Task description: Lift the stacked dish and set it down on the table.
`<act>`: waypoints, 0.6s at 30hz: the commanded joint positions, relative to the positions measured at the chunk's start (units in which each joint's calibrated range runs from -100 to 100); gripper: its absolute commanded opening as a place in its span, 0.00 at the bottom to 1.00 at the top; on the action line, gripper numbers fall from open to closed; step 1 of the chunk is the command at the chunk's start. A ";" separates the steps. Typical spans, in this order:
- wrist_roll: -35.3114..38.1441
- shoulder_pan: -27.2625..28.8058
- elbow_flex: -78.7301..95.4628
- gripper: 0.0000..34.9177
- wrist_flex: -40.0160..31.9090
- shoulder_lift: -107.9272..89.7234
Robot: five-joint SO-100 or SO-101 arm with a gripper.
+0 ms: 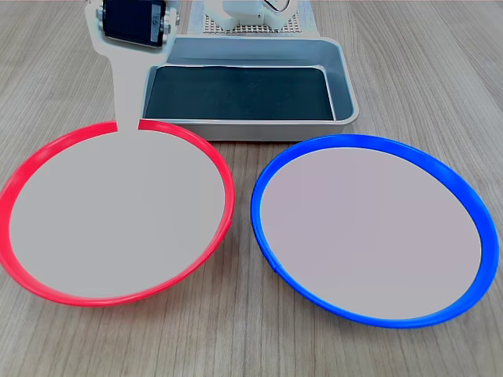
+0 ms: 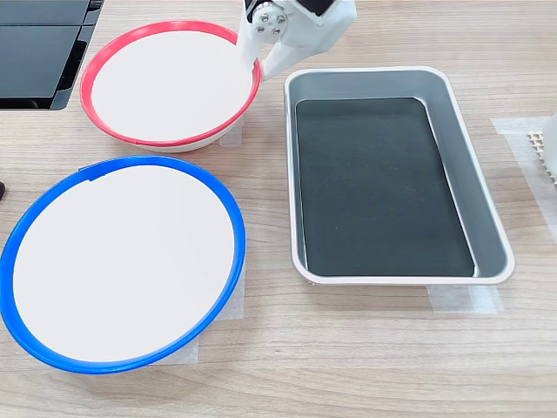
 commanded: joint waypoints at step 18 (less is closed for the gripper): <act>-0.10 -1.90 8.16 0.15 0.93 -12.07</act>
